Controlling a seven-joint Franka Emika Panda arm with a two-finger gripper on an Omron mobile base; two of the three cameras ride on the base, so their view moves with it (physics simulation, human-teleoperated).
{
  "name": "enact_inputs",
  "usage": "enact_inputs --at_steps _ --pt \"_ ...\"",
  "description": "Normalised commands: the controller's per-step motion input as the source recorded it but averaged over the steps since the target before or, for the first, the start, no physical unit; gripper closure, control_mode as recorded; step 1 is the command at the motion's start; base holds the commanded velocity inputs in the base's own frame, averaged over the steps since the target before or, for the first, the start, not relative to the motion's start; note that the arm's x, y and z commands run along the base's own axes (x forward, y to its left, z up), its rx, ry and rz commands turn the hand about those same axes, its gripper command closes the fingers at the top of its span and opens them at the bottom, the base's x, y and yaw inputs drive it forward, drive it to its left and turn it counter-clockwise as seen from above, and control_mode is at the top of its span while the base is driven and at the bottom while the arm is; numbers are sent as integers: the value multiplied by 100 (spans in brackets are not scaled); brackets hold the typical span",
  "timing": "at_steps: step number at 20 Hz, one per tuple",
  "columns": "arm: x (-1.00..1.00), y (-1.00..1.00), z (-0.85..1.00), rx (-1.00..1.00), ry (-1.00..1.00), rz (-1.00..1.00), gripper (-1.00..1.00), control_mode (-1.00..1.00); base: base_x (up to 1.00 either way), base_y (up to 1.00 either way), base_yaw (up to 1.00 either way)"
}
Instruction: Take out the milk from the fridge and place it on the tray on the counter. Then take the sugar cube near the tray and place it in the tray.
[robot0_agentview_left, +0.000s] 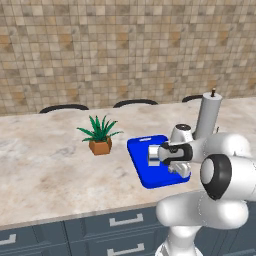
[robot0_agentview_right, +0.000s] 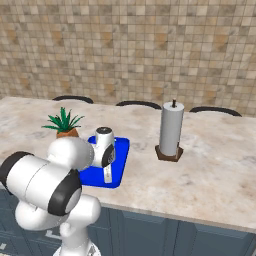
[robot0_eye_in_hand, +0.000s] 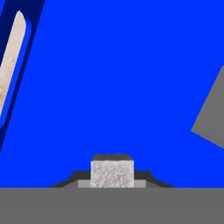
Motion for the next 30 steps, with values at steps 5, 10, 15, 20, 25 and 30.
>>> enact_inputs --at_steps 5,10,15,20,25,30 --pt "0 0 4 0 0 0 -100 -100 0 0 0" --pt "0 0 35 0 0 0 -100 -100 0 0 0" --pt "-16 0 79 0 0 0 -100 -100 0 0 0" --pt "-58 0 97 0 -10 0 -100 -100 0 0 0" --pt "-72 0 100 0 -6 9 -100 -100 0 0 0" --pt "-77 0 100 0 -15 19 -100 -100 0 0 0"
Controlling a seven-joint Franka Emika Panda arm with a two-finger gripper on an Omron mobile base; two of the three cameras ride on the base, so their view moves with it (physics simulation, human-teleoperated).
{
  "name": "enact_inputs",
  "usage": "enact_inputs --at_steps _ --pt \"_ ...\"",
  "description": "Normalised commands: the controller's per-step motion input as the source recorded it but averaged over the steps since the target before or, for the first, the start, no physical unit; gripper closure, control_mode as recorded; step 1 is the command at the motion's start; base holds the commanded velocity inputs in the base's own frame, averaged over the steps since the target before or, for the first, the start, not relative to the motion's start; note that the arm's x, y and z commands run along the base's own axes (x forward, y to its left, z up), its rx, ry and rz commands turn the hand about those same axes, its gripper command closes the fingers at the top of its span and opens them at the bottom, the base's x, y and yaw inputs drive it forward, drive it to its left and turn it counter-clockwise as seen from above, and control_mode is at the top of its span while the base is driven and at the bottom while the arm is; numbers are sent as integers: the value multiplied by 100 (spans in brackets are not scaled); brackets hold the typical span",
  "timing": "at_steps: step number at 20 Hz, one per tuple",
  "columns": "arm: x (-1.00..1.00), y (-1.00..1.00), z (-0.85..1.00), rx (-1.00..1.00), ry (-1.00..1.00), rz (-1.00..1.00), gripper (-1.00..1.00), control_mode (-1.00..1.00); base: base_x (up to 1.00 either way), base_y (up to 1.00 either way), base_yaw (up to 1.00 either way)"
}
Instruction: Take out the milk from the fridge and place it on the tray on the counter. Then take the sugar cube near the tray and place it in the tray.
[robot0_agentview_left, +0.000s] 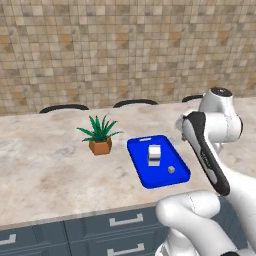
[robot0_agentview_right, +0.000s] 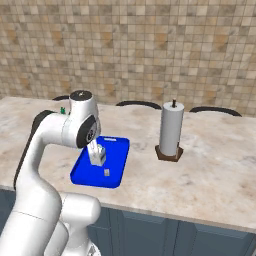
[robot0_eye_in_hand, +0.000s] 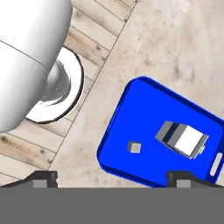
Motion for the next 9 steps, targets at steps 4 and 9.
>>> enact_inputs --at_steps 4,9 --pt "-79 0 100 0 -20 20 -100 -100 0 0 0" --pt "-70 10 100 -4 -21 14 -100 -100 0 0 0"
